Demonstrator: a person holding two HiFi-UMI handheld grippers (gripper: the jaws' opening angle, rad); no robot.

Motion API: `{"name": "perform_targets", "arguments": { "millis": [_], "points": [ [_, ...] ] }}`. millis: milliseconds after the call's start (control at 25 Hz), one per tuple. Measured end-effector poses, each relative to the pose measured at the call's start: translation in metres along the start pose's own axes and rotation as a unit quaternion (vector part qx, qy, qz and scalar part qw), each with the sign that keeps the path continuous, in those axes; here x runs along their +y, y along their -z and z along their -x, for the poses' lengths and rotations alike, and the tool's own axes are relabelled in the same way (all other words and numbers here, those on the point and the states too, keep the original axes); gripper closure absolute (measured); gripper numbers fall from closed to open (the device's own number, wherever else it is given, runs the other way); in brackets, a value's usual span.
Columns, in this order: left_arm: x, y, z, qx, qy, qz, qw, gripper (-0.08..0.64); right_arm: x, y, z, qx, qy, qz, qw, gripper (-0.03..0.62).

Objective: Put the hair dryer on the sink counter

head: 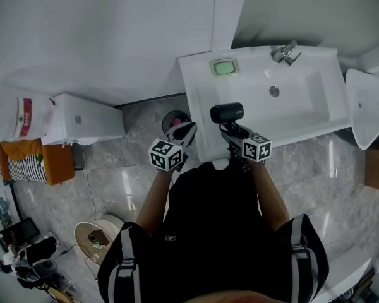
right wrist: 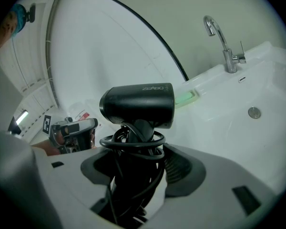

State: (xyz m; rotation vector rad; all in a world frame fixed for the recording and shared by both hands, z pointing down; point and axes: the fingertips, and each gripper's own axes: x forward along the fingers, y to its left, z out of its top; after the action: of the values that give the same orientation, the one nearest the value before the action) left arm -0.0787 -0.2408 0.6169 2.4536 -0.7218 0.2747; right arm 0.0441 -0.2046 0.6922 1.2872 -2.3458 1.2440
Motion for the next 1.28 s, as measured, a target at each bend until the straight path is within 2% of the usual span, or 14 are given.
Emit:
{"name": "perform_targets", "arguments": {
  "millis": [360, 520, 760, 1080, 1280],
  "points": [
    [0.005, -0.006, -0.007, -0.003, -0.019, 0.006, 0.9998, 0.540, -0.026, -0.001, -0.015, 0.025, 0.050, 0.017, 0.998, 0.268],
    [0.005, -0.004, -0.007, -0.001, -0.029, 0.010, 0.9995, 0.540, -0.034, 0.007, -0.024, 0.056, 0.056, 0.028, 0.996, 0.268],
    [0.011, -0.003, -0.003, 0.000, -0.046, 0.017, 0.9988, 0.540, -0.043, 0.010, -0.037, 0.075, 0.057, 0.032, 0.995, 0.268],
    [0.015, -0.001, 0.002, 0.000, -0.059, 0.017, 0.9981, 0.540, -0.067, 0.023, -0.052, 0.118, 0.111, 0.051, 0.985, 0.268],
    [0.020, 0.001, 0.008, 0.003, -0.065, 0.019, 0.9977, 0.540, -0.075, 0.027, -0.062, 0.127, 0.133, 0.061, 0.981, 0.267]
  ]
}}
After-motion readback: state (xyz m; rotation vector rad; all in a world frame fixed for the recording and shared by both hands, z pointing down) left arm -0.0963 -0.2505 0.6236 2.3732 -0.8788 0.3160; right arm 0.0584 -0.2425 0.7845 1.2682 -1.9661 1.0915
